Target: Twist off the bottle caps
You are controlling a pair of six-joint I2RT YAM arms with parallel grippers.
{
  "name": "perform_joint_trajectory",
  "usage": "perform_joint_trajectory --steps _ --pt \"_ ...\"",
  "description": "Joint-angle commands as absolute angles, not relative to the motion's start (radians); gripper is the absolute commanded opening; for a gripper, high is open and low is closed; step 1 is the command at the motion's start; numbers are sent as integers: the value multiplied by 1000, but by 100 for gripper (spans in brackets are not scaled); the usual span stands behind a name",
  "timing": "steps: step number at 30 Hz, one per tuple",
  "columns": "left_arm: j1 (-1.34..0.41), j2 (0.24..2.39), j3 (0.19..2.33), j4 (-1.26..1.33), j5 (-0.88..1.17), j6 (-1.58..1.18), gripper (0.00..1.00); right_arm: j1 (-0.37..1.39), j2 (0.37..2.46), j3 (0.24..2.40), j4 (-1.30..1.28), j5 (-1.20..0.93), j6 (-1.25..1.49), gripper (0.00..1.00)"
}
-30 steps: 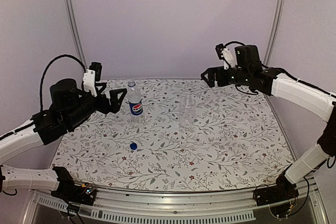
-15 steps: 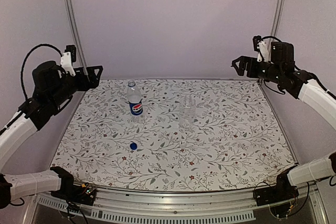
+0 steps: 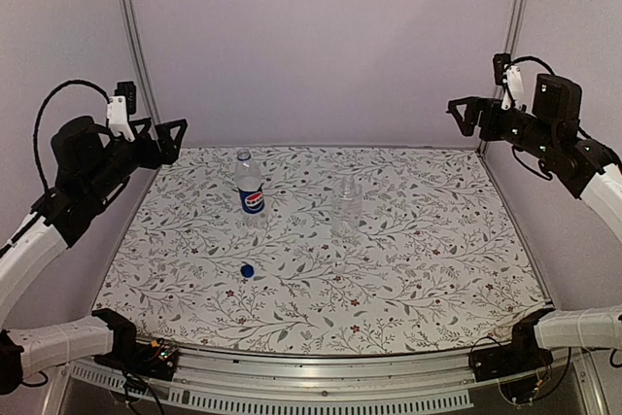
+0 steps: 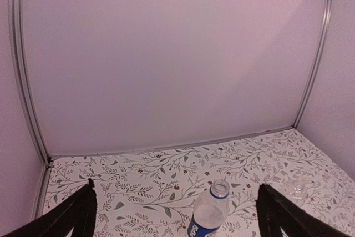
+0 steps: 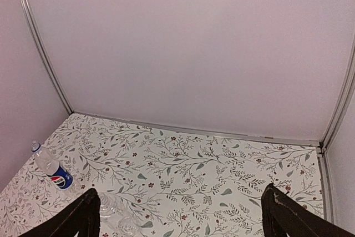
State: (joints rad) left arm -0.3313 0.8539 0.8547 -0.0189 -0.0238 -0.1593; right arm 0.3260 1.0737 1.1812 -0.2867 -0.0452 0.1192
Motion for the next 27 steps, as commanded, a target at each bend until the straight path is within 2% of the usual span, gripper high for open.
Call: perform_joint_trajectory --steps 1,7,27 --pt "-320 813 786 67 -31 -113 100 324 1043 1129 -245 -59 57 99" --pt "-320 753 711 123 -35 -85 100 324 1017 1094 -209 -85 29 99" --pt "-320 755 712 110 -29 -74 100 324 1030 1062 -201 -80 15 99"
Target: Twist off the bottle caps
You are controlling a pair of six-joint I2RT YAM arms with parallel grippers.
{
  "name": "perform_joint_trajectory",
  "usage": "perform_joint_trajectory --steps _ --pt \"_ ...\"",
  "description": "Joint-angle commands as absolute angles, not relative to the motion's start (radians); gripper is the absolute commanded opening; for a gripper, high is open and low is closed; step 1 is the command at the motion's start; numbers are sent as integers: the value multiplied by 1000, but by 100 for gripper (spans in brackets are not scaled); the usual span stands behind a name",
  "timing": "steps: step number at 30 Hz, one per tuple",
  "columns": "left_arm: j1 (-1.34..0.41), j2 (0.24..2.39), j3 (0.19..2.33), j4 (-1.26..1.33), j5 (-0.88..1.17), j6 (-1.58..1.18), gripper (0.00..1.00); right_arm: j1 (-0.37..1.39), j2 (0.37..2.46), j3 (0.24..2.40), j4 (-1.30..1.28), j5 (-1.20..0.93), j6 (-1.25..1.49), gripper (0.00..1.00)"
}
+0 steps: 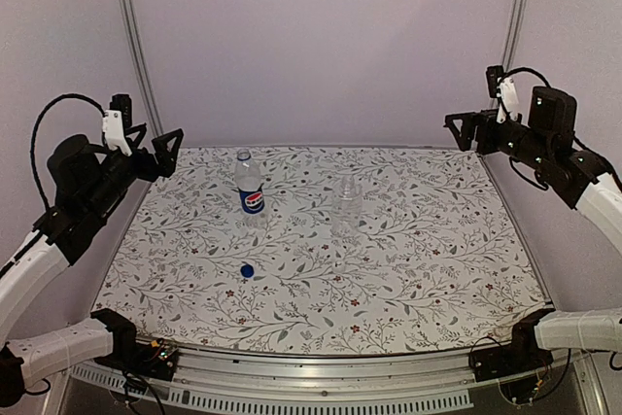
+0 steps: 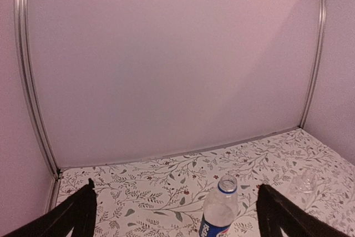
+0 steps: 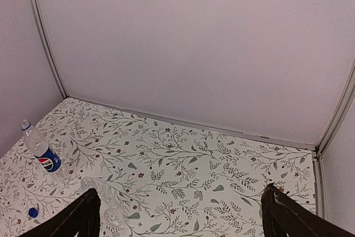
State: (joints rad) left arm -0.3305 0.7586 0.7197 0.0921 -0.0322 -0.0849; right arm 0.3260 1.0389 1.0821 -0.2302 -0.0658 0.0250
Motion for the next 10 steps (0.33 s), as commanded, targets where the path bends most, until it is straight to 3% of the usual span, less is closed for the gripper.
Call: perform_joint_trajectory --steps 1,10 --pt "-320 755 712 110 -29 -74 100 324 1029 1063 -201 -83 15 99" --pt "-320 758 712 107 -28 -72 100 324 1038 1061 -203 -90 17 99"
